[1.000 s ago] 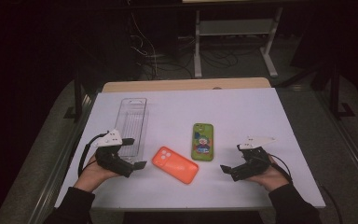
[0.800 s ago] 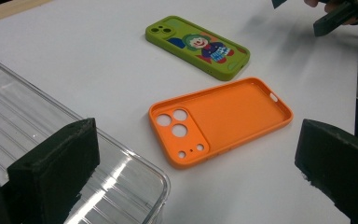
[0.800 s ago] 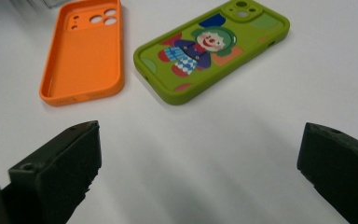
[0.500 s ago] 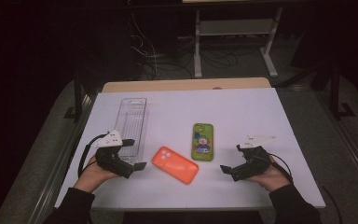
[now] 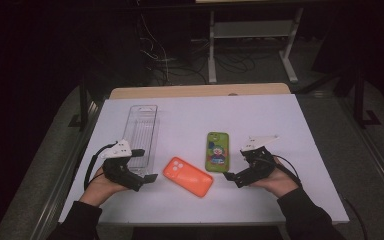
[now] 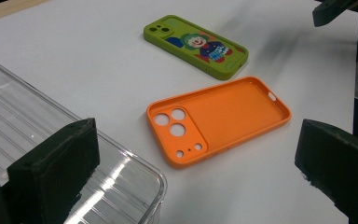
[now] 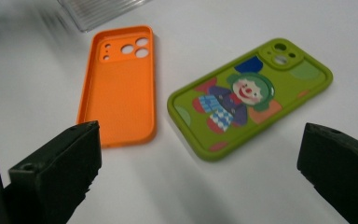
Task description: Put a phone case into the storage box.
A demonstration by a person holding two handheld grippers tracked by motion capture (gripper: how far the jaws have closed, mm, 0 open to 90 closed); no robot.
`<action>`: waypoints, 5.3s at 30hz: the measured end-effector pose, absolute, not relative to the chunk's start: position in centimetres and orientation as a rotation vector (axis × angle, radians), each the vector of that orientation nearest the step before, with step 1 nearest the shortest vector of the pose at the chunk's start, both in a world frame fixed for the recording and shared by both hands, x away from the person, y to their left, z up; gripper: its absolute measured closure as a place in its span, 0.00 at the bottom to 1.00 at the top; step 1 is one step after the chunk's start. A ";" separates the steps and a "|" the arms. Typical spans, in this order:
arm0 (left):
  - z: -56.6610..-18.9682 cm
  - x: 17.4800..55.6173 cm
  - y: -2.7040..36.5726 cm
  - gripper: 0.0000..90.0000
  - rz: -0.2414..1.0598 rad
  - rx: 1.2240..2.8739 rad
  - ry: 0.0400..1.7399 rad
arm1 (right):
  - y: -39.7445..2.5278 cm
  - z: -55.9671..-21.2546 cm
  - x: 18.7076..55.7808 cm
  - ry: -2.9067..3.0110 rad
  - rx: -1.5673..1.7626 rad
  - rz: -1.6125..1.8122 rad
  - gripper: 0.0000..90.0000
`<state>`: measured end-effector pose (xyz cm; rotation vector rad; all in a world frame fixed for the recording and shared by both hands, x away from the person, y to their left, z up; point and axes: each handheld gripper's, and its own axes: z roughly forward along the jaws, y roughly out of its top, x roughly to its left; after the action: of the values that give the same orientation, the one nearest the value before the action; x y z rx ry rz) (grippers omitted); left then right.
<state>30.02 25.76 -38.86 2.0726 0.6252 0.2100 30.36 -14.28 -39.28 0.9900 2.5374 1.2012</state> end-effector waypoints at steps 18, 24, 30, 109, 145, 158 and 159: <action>-38.8 30.0 25.6 0.00 0.205 2.055 0.626 | -8.7 -38.2 32.0 2.597 0.927 1.182 0.00; -38.8 30.0 25.7 0.00 0.204 2.053 0.629 | -7.0 -38.3 32.3 2.622 0.907 1.167 0.00; -38.8 30.0 25.8 0.00 0.205 2.051 0.629 | -5.6 -38.9 32.4 2.656 0.894 1.109 0.00; -38.3 30.4 25.0 0.00 0.136 2.024 0.610 | -6.0 -40.2 32.4 2.784 0.784 0.875 0.17; -33.1 34.3 15.6 0.00 0.012 2.227 0.191 | -11.4 -35.2 34.1 2.973 0.316 0.914 0.17; -33.2 34.8 13.5 0.00 -0.055 2.353 0.040 | -9.6 -34.4 33.8 3.023 0.185 0.922 0.17; -33.2 34.8 13.4 0.00 -0.059 2.366 0.029 | -9.4 -34.3 33.9 3.028 0.180 0.926 0.17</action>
<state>34.84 13.36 -33.22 2.3662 0.0290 -0.0586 33.87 -9.42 -34.30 0.1800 3.0277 0.9258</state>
